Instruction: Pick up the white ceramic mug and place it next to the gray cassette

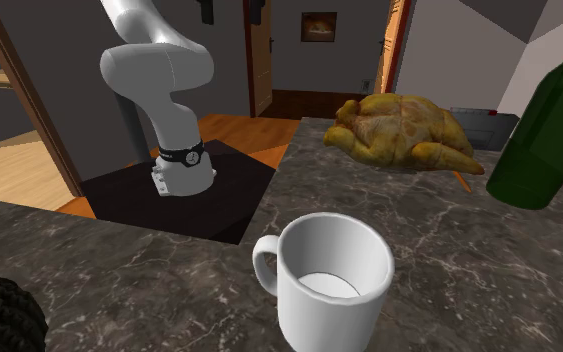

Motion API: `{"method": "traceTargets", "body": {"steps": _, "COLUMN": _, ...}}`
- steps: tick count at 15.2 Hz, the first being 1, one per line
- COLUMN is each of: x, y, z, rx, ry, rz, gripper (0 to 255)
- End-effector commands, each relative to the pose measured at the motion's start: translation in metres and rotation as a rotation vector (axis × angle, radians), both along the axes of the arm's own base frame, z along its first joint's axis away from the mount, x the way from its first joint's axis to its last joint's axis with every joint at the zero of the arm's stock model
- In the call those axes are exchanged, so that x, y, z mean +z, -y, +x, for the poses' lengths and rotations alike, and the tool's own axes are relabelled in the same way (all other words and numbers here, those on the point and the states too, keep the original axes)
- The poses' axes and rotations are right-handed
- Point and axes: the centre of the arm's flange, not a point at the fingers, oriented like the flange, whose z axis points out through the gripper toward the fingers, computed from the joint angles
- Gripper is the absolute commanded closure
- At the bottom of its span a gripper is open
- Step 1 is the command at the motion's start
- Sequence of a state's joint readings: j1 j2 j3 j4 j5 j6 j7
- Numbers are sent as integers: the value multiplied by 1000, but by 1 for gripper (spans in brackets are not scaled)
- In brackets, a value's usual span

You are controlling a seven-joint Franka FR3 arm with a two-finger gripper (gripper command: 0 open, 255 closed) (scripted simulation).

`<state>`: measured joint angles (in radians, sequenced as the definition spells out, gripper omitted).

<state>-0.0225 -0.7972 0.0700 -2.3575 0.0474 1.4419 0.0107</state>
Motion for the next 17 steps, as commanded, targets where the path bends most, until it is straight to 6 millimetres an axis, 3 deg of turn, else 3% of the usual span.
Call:
{"method": "traceTargets", "body": {"steps": 1, "x": 0, "y": 0, "z": 0, "rx": 0, "ry": 0, "rz": 0, "gripper": 0}}
{"method": "traceTargets", "body": {"steps": 17, "x": -96, "y": 52, "z": 174, "rx": -18, "ry": 37, "rz": -5, "gripper": 0}}
